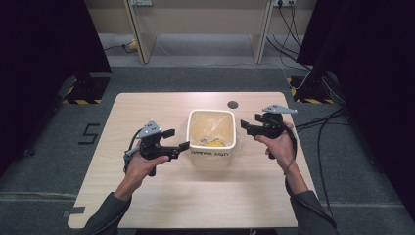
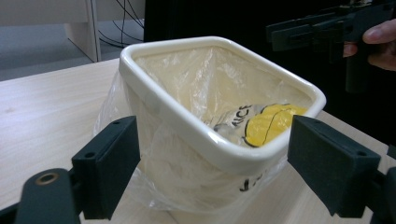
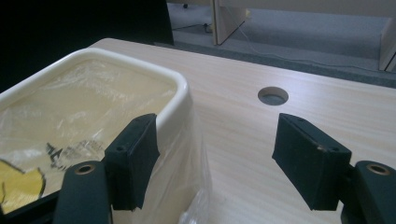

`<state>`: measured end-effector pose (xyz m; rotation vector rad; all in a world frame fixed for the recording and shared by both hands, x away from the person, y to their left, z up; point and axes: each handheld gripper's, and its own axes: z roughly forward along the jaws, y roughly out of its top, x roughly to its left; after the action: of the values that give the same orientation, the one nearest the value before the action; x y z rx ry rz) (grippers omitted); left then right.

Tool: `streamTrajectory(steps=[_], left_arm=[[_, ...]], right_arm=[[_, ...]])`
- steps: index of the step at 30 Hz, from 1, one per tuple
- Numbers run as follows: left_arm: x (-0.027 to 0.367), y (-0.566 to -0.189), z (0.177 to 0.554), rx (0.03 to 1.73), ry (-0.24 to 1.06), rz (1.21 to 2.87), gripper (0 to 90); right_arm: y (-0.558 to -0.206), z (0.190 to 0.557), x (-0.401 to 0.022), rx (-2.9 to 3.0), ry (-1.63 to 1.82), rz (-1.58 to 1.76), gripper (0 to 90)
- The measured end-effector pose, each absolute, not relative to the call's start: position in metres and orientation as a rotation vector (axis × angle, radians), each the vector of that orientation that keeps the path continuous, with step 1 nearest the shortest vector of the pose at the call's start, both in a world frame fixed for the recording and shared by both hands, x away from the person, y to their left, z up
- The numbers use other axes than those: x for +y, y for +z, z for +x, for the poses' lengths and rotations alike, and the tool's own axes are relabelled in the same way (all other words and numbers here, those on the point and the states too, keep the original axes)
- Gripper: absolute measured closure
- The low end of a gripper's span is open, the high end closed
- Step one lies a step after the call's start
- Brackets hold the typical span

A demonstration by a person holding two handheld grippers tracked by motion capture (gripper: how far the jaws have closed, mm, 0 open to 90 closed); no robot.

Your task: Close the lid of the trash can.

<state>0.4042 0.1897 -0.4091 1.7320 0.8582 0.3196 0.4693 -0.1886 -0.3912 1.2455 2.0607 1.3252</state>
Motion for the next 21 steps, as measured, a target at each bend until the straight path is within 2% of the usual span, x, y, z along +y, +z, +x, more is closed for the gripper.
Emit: streamTrajectory(steps=[6,21], left_arm=[[0.192,-0.416,0.398,0.856,0.309,1.744,16.0],[0.200,-0.435,0.377,0.827,0.299,1.779,15.1]], right_arm=[[-0.399,0.451,-0.195,2.058,1.337,1.262,24.7],[-0.422,0.413,-0.206,2.036,1.401,1.282,19.7]])
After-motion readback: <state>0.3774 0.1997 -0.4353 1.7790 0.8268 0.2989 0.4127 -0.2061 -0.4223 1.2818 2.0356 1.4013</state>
